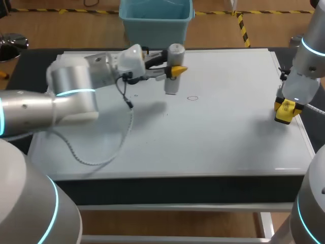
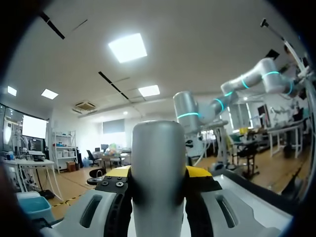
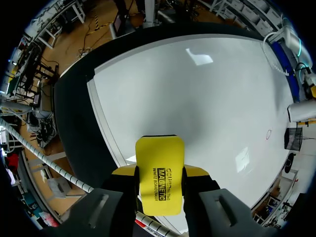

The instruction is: Pick up the inspection probe, press it on each red-marked spot on the whiteboard one by one, put down the probe, pick up the eraser, and wipe off all the red marks.

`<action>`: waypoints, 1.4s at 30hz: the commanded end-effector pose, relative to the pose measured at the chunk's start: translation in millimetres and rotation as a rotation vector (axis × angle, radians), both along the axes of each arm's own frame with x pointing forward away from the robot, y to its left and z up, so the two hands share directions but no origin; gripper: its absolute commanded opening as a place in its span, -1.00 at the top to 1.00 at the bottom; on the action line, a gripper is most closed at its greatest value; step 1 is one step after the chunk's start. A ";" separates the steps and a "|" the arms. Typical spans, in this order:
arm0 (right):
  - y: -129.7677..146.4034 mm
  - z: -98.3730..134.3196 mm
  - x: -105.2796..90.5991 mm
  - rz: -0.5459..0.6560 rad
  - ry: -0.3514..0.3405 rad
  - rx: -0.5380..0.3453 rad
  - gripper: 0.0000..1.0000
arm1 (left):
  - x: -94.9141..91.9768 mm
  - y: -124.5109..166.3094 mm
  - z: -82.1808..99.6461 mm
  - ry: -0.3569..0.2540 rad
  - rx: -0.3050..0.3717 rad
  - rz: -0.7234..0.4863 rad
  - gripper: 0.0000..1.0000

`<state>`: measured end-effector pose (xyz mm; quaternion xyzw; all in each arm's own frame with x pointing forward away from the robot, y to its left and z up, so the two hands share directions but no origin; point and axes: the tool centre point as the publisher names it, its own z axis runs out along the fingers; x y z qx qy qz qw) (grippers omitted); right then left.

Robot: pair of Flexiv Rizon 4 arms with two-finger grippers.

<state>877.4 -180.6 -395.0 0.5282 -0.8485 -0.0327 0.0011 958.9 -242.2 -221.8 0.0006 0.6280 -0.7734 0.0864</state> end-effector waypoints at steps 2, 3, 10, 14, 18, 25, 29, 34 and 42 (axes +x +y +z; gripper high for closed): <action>-0.9 0.5 0.4 0.003 0.000 -0.002 1.00 | -25.1 55.8 7.0 0.011 -0.006 0.071 1.00; -0.9 0.5 0.4 0.003 0.000 -0.002 1.00 | -27.2 63.1 6.5 0.011 -0.015 0.075 1.00; -0.9 0.5 0.4 0.003 0.000 -0.002 1.00 | -41.4 111.1 1.6 0.024 -0.055 0.116 1.00; -0.9 0.5 0.4 0.003 0.000 -0.002 1.00 | -47.5 131.1 -4.6 0.037 -0.057 0.131 1.00; -0.9 0.5 0.4 0.003 0.000 -0.002 1.00 | -49.6 148.1 -11.6 0.053 -0.061 0.142 1.00; -0.9 0.5 0.4 0.003 0.000 -0.002 1.00 | -50.1 163.6 -15.8 0.072 -0.066 0.154 1.00; -0.9 0.5 0.4 0.003 0.000 -0.002 1.00 | -49.5 168.7 -16.0 0.075 -0.070 0.153 1.00; -0.9 0.5 0.4 0.003 0.000 -0.002 1.00 | -48.9 174.5 -17.1 0.080 -0.076 0.156 1.00; -0.9 0.5 0.4 0.003 0.000 -0.002 1.00 | -48.0 177.9 -18.8 0.097 -0.119 0.141 1.00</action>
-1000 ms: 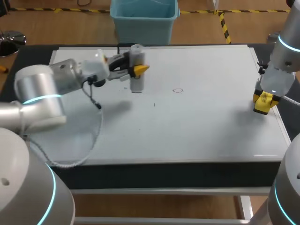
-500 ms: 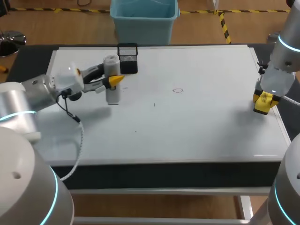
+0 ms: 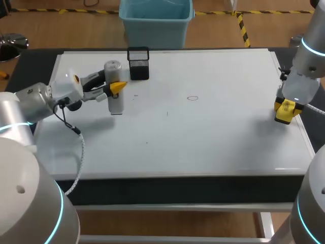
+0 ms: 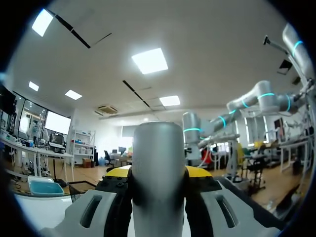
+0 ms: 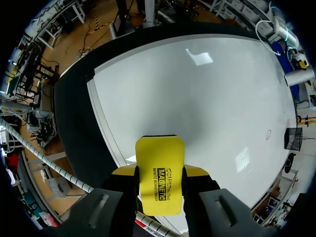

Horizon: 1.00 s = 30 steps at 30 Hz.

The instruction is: Pick up the inspection probe, press it on each red-marked spot on the whiteboard one by one, put down the probe, pick up the eraser, and wipe off all the red marks.

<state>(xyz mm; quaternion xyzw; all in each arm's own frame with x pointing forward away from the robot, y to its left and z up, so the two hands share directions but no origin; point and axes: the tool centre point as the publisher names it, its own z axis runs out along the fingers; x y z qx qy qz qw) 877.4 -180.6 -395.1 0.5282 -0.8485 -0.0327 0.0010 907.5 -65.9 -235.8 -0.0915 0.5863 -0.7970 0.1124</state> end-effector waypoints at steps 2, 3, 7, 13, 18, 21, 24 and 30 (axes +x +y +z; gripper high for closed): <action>-0.9 0.6 0.4 0.003 0.000 -0.002 1.00 | 3.4 1.6 -4.7 -0.007 -0.009 -0.011 1.00; -0.9 0.6 0.4 0.003 0.000 -0.002 1.00 | 3.4 1.6 -4.7 -0.007 -0.009 -0.011 1.00; -0.9 0.6 0.4 0.003 0.000 -0.002 1.00 | 3.4 1.6 -4.7 -0.007 -0.009 -0.011 1.00; 26.8 3.3 8.1 0.103 0.004 -0.017 1.00 | 3.4 1.6 -4.7 -0.007 -0.009 -0.011 1.00; 66.5 13.5 23.9 0.190 -0.032 -0.016 1.00 | 3.4 1.6 -4.7 -0.007 -0.009 -0.011 1.00; 96.1 15.7 34.7 0.264 -0.037 -0.016 1.00 | 3.4 1.6 -4.7 -0.007 -0.009 -0.011 1.00; 127.0 15.5 44.7 0.338 -0.036 -0.026 1.00 | 3.4 1.6 -4.7 -0.007 -0.009 -0.011 1.00; 179.2 14.2 64.1 0.432 -0.048 -0.002 1.00 | 3.4 1.6 -4.7 -0.007 -0.009 -0.011 1.00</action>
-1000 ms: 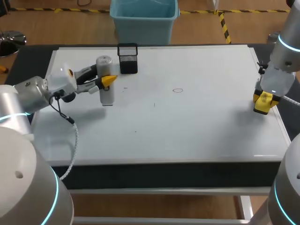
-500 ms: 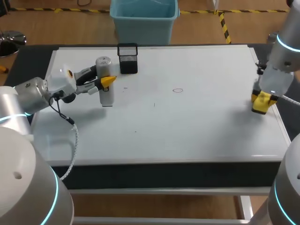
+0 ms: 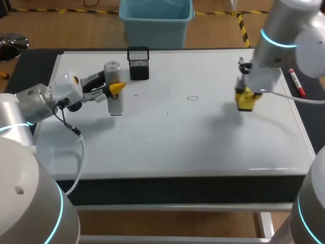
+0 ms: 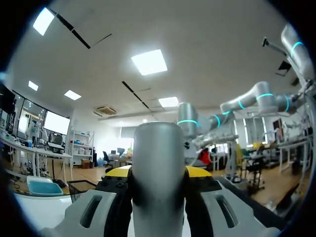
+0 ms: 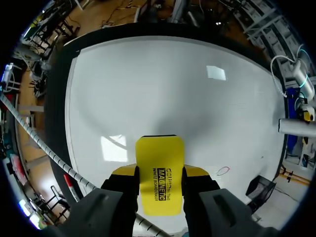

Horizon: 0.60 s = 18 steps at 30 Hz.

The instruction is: Pick up the inspection probe, press it on each red-marked spot on the whiteboard one by one, put down the probe, pick up the eraser, and wipe off all the red marks.

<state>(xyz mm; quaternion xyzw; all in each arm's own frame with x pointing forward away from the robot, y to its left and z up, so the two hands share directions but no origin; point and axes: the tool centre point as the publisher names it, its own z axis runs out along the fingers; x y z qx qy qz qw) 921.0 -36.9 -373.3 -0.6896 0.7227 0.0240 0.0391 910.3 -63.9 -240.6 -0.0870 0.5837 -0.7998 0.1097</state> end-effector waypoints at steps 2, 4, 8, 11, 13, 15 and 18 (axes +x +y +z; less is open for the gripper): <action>50.0 -7.8 26.3 0.045 0.033 -0.033 1.00 | 0.6 -0.4 0.0 -0.002 -0.002 -0.001 1.00; 63.3 -7.1 31.8 0.062 0.033 -0.035 1.00 | 0.6 -0.4 0.0 -0.002 -0.002 -0.001 1.00; 89.3 -8.1 43.1 0.079 0.036 -0.018 1.00 | 0.6 -0.4 0.0 -0.002 -0.002 -0.001 1.00; 111.0 -14.4 49.3 0.118 0.061 -0.013 1.00 | 0.6 -0.4 0.0 -0.002 -0.002 -0.001 1.00; 123.1 -16.7 51.2 0.140 0.067 -0.021 1.00 | 0.6 -0.4 0.0 -0.002 -0.002 -0.001 1.00; 133.4 -19.7 52.8 0.159 0.074 -0.025 1.00 | 0.6 -0.4 0.0 -0.002 -0.002 -0.001 1.00; 144.5 -26.4 55.3 0.177 0.088 -0.037 1.00 | 0.6 -0.4 0.0 -0.002 -0.002 -0.001 1.00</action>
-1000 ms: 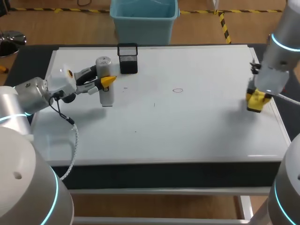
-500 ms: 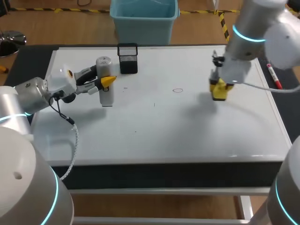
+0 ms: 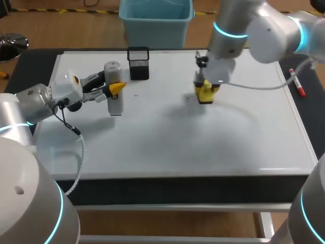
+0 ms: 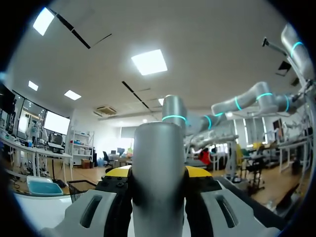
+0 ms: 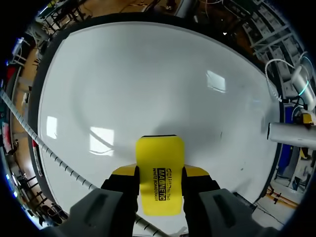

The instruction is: Pick up the inspection probe, press it on each red-marked spot on the whiteboard one by one, put down the probe, pick up the eraser, and wipe off all the red marks.

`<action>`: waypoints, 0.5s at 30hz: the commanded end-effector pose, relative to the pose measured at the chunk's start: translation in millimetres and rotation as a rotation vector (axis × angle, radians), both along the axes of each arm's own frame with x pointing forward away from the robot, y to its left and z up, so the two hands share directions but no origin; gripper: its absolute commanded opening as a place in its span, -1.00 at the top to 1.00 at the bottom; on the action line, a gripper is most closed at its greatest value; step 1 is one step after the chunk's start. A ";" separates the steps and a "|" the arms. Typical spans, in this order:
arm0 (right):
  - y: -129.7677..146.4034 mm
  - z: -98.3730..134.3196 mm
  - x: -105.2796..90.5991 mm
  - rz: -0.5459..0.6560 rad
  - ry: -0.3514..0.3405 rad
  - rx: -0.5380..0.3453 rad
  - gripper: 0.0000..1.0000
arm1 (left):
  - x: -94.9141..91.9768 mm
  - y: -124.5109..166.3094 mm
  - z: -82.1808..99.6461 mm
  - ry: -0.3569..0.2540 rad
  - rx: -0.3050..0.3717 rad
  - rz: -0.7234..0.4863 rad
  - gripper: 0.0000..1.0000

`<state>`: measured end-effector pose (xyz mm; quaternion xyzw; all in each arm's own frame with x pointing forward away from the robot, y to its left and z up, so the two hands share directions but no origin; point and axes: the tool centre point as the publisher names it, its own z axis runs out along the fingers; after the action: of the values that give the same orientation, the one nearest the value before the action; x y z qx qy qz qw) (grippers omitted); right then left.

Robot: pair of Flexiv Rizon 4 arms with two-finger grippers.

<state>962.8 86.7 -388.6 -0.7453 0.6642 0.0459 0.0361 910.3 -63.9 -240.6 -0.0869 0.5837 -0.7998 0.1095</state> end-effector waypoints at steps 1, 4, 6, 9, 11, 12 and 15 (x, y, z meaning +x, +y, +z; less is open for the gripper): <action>24.2 -13.9 14.5 0.016 0.058 -0.072 1.00 | 0.6 -0.4 0.0 -0.002 -0.002 0.000 1.00; 32.8 -19.2 17.3 0.017 0.061 -0.093 1.00 | 0.6 -0.4 0.0 -0.002 -0.002 0.000 1.00; 37.7 -22.2 18.1 0.016 0.061 -0.097 1.00 | 0.6 -0.4 0.0 -0.002 -0.002 0.000 1.00; 42.3 -26.3 19.3 0.013 0.062 -0.115 1.00 | 0.6 -0.4 0.0 -0.002 -0.002 0.000 1.00; 43.3 -28.0 20.1 0.012 0.067 -0.119 1.00 | 0.6 -0.4 0.0 -0.002 -0.002 0.000 1.00; 44.0 -28.6 20.4 0.011 0.066 -0.123 1.00 | 0.6 -0.4 0.0 -0.002 -0.002 0.000 1.00; 47.3 -31.7 22.5 0.010 0.071 -0.135 1.00 | 0.6 -0.4 0.0 -0.002 -0.002 0.000 1.00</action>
<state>978.8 128.6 -418.3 -0.7469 0.6638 0.0362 -0.0159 910.3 -63.9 -240.6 -0.0869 0.5837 -0.7998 0.1095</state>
